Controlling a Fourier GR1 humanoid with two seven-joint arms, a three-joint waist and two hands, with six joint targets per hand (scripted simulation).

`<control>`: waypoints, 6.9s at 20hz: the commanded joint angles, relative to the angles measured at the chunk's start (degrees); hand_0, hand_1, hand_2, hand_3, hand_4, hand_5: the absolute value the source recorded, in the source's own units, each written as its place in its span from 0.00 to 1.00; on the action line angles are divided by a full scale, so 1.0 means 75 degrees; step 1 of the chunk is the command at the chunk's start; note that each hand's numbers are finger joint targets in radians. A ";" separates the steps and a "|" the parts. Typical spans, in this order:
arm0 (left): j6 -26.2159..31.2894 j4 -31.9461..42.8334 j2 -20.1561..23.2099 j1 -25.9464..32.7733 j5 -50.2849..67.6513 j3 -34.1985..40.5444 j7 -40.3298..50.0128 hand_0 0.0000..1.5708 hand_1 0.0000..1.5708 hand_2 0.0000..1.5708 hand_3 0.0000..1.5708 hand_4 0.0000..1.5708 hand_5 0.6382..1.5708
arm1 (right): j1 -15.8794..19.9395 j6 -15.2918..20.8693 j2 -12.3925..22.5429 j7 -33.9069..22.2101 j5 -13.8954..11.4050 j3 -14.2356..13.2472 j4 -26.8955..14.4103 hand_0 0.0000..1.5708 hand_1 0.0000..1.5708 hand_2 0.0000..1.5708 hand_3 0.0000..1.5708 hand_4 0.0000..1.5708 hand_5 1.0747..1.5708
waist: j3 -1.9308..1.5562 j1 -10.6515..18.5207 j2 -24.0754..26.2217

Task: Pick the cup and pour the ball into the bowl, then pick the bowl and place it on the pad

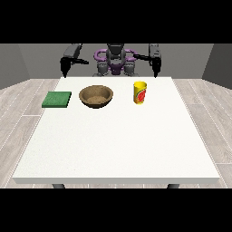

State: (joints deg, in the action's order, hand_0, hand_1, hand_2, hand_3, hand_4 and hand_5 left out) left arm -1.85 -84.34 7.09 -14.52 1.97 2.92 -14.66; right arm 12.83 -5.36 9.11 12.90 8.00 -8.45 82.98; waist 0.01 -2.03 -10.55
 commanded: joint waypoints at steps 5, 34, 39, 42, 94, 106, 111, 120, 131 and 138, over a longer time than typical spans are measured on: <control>-0.0162 0.2047 -0.0047 -0.0761 -0.0346 0.0352 -0.1352 0.00 0.00 0.00 0.00 0.00 0.65 | 0.0630 -0.0457 0.0452 0.0311 0.0272 -0.0461 -0.1052 0.00 0.00 0.00 0.00 0.00 0.98 | -0.0001 -0.0148 -0.0090; -0.3611 0.6094 0.0081 -0.2297 -0.1807 0.1086 -0.3988 0.85 0.85 1.00 1.00 0.56 0.93 | 0.1060 -0.2172 0.1855 0.1409 0.1018 -0.1330 -0.2162 0.00 0.00 0.00 0.00 0.00 0.97 | 0.0002 -0.1335 -0.1121; -0.3760 0.5575 0.0032 -0.2194 -0.2830 -0.0001 -0.2609 0.85 0.85 1.00 1.00 0.62 0.96 | 0.0912 -0.2386 0.2270 0.1433 0.1128 -0.1834 -0.3742 0.00 0.00 0.00 0.00 0.00 0.97 | -0.0014 -0.0544 0.0183; -0.3938 0.5400 -0.0002 -0.2315 -0.3659 -0.0702 -0.1489 0.87 0.87 1.00 1.00 0.65 0.96 | 0.0631 -0.2249 0.2330 0.1323 0.0809 -0.1739 -0.4252 0.00 0.00 0.00 0.00 0.00 0.97 | -0.0022 -0.0114 0.1015; 0.0092 0.4247 -0.0695 -0.5547 -1.2012 -0.6642 0.4697 0.96 0.96 1.00 1.00 0.77 0.86 | 0.2038 -0.1872 0.2359 0.1964 0.0329 -0.1591 -0.6582 0.00 0.00 0.00 0.11 0.00 0.89 | -0.0011 0.0254 0.1138; -0.0038 0.3062 -0.0798 -0.5030 -1.1558 -0.5358 0.4101 0.86 0.86 1.00 1.00 0.76 0.88 | 0.1937 -0.1768 0.2419 0.1884 0.0678 -0.1945 -0.6920 0.00 0.00 0.00 0.00 0.27 0.97 | 0.0000 0.1039 0.0972; -0.1461 0.2259 -0.0353 -0.4509 -1.0095 -0.3647 0.3978 0.26 0.26 1.00 1.00 0.64 0.99 | 0.2208 -0.1407 0.2316 0.1398 0.0864 -0.2086 -0.6887 0.00 0.00 0.00 0.00 0.29 0.97 | 0.0034 0.1854 0.0905; -0.1724 0.1602 -0.0918 -0.3576 -0.6221 -0.1557 0.2233 0.75 0.75 0.89 0.72 0.49 0.96 | 0.2614 -0.1158 0.2219 0.1488 0.1111 -0.2288 -0.6636 0.00 0.00 0.00 0.00 0.16 0.99 | 0.0035 0.2236 -0.0445; -0.1759 0.2704 -0.0943 -0.2717 -0.2731 -0.0255 0.0079 0.00 0.00 0.00 0.00 0.00 0.94 | 0.2977 -0.0730 0.0736 0.0897 0.0746 -0.1221 -0.5655 0.00 0.00 0.00 0.00 0.19 0.96 | 0.0014 0.0794 -0.0636; -0.1070 0.2734 -0.0773 -0.2812 -0.2663 -0.0081 0.0275 0.00 0.00 0.00 0.00 0.00 0.96 | 0.2928 -0.0752 0.0853 0.0929 0.0652 -0.1127 -0.6230 0.00 0.00 0.00 0.00 0.00 0.95 | -0.0004 0.0801 -0.0214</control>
State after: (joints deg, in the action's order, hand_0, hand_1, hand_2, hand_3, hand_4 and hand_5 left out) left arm -12.08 -63.39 0.85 -35.55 -19.34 2.22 -13.61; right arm 34.75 -11.17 15.53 19.56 13.18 -17.22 38.27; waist 0.04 3.98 -13.79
